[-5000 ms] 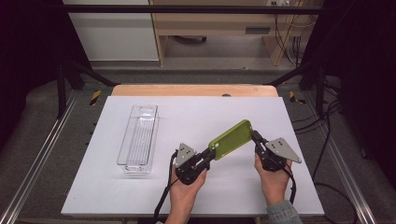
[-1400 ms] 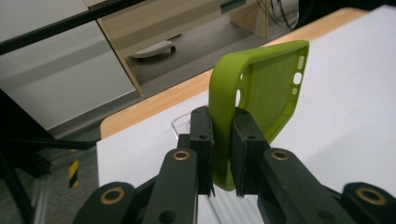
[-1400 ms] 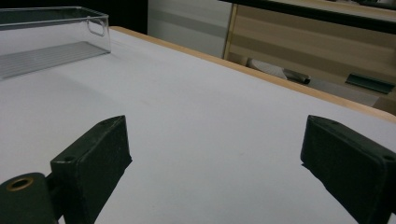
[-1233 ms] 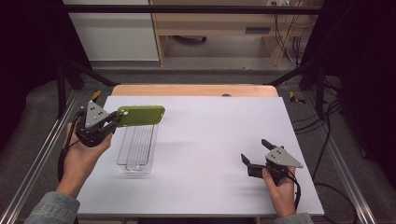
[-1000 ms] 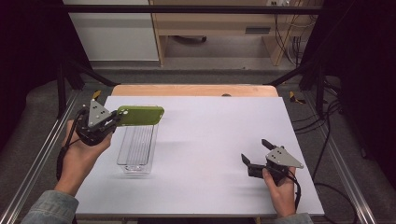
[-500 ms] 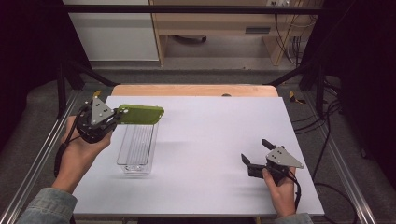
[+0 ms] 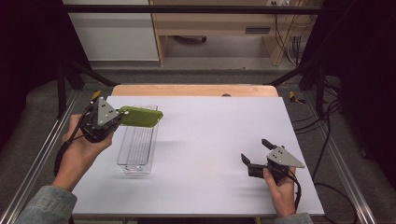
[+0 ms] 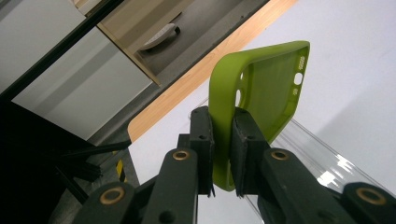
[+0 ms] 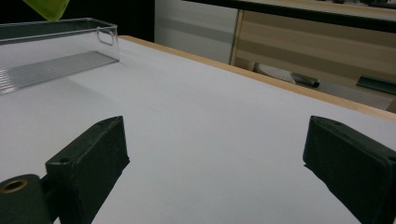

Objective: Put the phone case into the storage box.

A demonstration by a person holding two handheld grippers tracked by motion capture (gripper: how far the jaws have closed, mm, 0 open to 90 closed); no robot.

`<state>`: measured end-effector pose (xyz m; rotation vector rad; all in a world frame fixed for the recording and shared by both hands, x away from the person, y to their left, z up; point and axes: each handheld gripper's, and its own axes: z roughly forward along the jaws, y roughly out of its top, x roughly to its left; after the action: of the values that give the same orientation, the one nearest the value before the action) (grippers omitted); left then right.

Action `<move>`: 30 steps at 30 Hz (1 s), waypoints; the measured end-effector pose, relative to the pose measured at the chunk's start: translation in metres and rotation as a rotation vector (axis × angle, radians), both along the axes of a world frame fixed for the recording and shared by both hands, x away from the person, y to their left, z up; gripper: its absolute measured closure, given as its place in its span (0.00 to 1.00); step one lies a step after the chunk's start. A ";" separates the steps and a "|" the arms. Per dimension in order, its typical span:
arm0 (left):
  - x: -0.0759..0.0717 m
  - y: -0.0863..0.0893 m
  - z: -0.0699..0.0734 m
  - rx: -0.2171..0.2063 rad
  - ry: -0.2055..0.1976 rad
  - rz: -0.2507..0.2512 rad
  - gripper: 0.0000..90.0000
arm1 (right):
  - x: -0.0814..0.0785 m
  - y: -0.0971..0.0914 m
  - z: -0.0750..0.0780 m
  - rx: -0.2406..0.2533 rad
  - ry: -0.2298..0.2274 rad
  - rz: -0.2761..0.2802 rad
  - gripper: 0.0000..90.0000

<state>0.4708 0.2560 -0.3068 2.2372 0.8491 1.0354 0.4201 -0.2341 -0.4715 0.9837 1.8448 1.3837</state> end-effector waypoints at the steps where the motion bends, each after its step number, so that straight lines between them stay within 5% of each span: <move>1: 0.001 0.000 -0.001 -0.001 0.004 0.000 0.89 | 0.000 0.000 0.000 -0.001 0.002 -0.003 0.07; 30: 0.019 0.000 -0.008 0.092 0.028 0.006 0.89 | 0.001 -0.001 -0.001 0.011 0.004 0.008 0.04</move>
<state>0.4896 0.2558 -0.3150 2.3318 0.8358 1.0689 0.4208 -0.2347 -0.4729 0.9863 1.8481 1.3990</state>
